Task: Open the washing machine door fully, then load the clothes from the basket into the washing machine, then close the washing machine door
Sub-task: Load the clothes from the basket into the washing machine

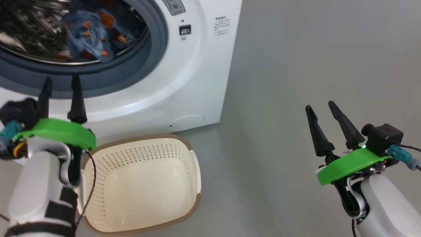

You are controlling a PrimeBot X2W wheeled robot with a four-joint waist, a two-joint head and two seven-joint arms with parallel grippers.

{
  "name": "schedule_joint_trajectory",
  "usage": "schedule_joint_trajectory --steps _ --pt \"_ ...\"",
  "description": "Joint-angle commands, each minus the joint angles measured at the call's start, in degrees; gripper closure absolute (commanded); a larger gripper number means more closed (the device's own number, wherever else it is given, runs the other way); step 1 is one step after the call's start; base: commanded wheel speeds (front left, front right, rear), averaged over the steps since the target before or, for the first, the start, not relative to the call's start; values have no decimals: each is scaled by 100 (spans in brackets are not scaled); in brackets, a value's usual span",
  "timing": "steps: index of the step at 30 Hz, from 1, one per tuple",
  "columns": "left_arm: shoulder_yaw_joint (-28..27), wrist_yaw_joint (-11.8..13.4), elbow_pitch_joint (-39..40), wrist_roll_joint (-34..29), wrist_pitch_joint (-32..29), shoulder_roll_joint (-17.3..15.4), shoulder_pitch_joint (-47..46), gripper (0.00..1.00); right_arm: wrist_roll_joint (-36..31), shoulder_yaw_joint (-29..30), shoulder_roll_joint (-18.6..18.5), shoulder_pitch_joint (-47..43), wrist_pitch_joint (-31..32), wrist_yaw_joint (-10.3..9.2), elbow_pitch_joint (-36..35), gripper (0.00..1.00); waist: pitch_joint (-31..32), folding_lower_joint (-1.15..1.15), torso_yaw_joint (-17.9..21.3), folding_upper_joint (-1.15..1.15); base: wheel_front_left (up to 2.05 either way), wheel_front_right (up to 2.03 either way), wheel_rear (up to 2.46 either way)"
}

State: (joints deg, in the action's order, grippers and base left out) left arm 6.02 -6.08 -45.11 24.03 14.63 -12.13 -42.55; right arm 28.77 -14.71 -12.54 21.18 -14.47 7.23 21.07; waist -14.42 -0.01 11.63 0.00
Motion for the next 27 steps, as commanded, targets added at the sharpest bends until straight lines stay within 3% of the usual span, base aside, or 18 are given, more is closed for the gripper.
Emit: schedule_joint_trajectory --steps 1,13,27 --pt "-189 -21 300 -107 36 -176 172 0 51 -88 -69 -113 -53 25 -111 0 352 1 -276 0 0 0 0" --pt "-611 -56 1456 -211 37 -11 1696 0 77 -117 -155 -358 -53 25 -121 0 837 1 -519 0 0 0 0" --pt "-898 74 2275 -47 37 229 2795 0 78 -70 -249 -515 -53 25 -224 0 1079 1 -629 0 0 0 0"
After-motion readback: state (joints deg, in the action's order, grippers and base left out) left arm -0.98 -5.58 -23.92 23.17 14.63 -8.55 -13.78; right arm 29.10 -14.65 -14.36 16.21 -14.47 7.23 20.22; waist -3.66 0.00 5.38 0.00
